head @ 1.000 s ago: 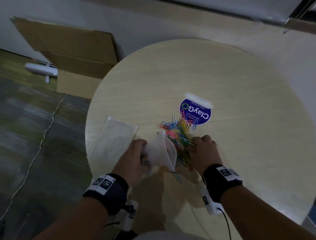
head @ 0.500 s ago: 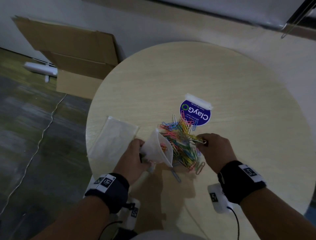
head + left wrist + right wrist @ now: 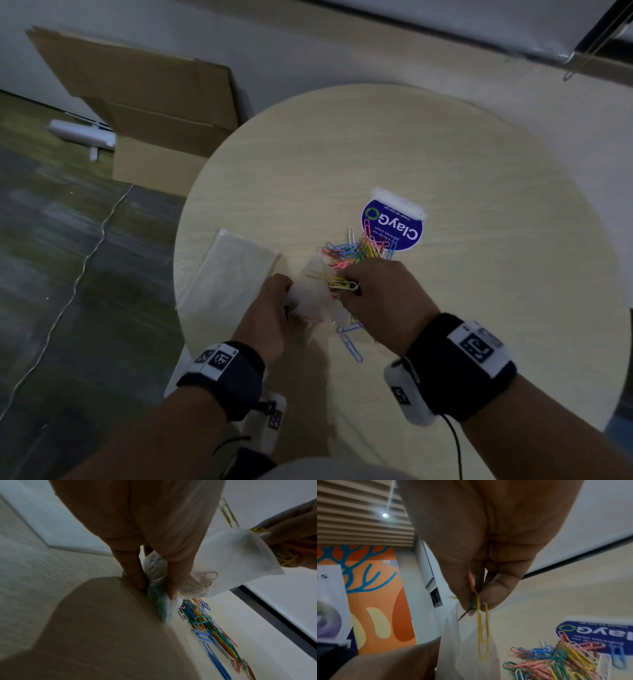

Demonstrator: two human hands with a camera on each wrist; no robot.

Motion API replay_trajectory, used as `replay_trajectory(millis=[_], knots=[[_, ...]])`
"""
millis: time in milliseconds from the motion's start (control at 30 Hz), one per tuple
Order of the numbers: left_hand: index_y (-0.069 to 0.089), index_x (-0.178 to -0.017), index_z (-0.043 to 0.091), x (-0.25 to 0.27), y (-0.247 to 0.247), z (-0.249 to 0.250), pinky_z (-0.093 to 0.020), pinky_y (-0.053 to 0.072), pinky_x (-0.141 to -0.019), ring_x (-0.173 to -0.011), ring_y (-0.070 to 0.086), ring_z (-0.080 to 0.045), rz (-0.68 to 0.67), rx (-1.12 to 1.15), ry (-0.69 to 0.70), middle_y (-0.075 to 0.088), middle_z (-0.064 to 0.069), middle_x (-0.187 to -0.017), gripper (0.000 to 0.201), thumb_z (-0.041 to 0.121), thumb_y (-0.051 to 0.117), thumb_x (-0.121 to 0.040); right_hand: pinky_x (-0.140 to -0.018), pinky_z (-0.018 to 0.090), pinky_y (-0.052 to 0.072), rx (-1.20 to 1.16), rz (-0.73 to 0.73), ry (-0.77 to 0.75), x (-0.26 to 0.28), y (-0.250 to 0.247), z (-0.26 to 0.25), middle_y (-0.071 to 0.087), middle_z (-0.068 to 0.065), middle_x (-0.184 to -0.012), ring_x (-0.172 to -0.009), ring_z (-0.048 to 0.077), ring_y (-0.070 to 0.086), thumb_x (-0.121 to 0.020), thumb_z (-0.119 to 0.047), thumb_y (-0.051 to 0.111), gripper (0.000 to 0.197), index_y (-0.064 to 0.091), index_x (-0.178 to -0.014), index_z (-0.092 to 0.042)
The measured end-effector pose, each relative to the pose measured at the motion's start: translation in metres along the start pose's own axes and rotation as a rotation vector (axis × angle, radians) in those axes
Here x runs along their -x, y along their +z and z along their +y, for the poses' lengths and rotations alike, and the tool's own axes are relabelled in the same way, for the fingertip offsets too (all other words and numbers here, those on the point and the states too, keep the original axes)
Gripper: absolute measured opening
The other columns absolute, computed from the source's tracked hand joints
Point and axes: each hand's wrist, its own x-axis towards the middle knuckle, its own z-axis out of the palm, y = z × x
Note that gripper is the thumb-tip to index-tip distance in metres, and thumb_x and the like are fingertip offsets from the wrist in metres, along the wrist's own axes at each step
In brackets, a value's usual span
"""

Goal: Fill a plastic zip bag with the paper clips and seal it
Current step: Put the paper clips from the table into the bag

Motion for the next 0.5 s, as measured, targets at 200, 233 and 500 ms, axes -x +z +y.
replay_trajectory(millis=[200, 233, 500], knots=[[0.047, -0.095, 0.024, -0.001, -0.001, -0.001, -0.038, 0.052, -0.063, -0.068, 0.065, -0.016, 0.000, 0.006, -0.025, 0.064, -0.007, -0.083, 0.039, 0.031, 0.077, -0.072, -0.080, 0.034, 0.042, 0.045, -0.019, 0.005, -0.004, 0.009, -0.003, 0.067, 0.009, -0.104, -0.101, 0.031, 0.059, -0.081, -0.029, 0.059, 0.021, 0.067, -0.098, -0.019], [0.047, -0.095, 0.024, -0.001, -0.001, -0.002, -0.038, 0.052, -0.062, -0.068, 0.065, -0.018, -0.002, -0.006, -0.021, 0.063, -0.007, -0.083, 0.038, 0.032, 0.076, -0.072, -0.083, 0.033, 0.044, -0.001, -0.015, 0.010, -0.003, 0.007, -0.004, 0.068, 0.008, -0.107, -0.101, 0.030, 0.060, -0.081, -0.029, 0.061, 0.025, 0.068, -0.103, -0.019], [0.042, -0.103, 0.032, -0.003, -0.002, -0.002, -0.029, 0.045, -0.065, -0.072, 0.061, -0.010, -0.019, -0.080, -0.060, 0.060, 0.000, -0.095, 0.049, 0.023, 0.080, -0.074, -0.063, 0.020, 0.043, -0.321, 0.124, 0.269, 0.003, -0.004, 0.020, 0.071, -0.011, -0.073, -0.070, 0.001, 0.061, -0.077, -0.030, 0.071, 0.007, 0.069, -0.081, -0.025]])
